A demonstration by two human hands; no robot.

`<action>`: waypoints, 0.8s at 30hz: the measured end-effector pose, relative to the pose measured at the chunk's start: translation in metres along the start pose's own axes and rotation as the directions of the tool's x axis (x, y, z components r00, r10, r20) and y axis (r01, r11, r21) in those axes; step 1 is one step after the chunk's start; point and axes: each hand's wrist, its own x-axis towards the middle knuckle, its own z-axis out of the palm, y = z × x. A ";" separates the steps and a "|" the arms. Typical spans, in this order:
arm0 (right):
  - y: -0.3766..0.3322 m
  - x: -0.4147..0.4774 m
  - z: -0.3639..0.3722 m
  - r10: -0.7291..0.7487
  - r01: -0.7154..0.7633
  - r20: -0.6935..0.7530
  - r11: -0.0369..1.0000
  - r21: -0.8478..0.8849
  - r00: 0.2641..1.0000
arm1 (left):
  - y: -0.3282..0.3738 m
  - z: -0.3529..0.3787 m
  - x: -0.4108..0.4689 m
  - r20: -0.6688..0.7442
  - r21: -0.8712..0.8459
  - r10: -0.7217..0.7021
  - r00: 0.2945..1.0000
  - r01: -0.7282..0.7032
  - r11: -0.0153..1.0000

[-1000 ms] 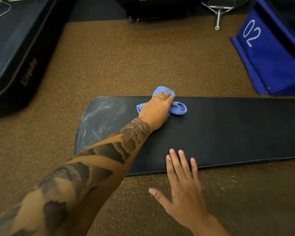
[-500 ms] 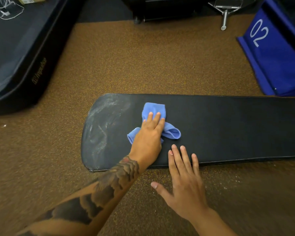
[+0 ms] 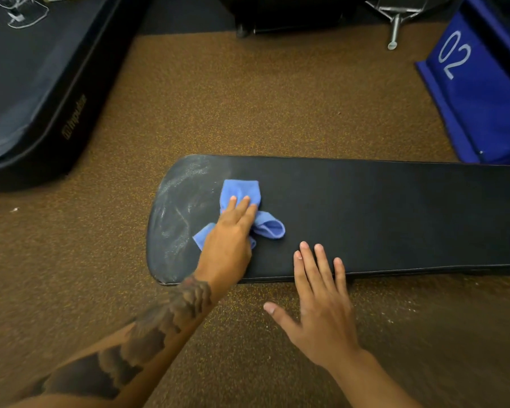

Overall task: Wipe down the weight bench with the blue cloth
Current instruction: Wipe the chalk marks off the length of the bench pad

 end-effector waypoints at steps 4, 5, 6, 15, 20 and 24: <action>0.001 0.000 0.004 -0.005 0.005 -0.010 1.000 0.015 1.000 | 0.039 0.017 -0.019 0.081 -0.061 0.160 0.984 -0.155 0.986; 0.001 0.001 0.004 -0.005 0.006 -0.016 1.000 0.020 1.000 | 0.044 0.021 -0.012 0.098 -0.060 0.191 0.977 -0.186 0.981; 0.001 0.001 0.005 -0.004 0.004 -0.020 1.000 0.022 1.000 | 0.045 0.024 0.001 0.111 -0.050 0.204 0.973 -0.199 0.979; -0.001 0.000 0.002 0.006 -0.006 -0.012 1.000 0.002 1.000 | 0.010 0.013 0.053 0.044 0.023 0.014 0.999 -0.015 1.000; 0.000 0.000 0.001 0.008 -0.008 0.005 1.000 0.000 1.000 | 0.014 0.009 -0.006 -0.071 -0.093 -0.107 0.992 0.100 0.991; 0.000 0.000 0.003 -0.004 0.005 -0.021 1.000 0.022 1.000 | 0.041 0.024 -0.038 -0.055 -0.182 -0.056 0.997 0.045 0.982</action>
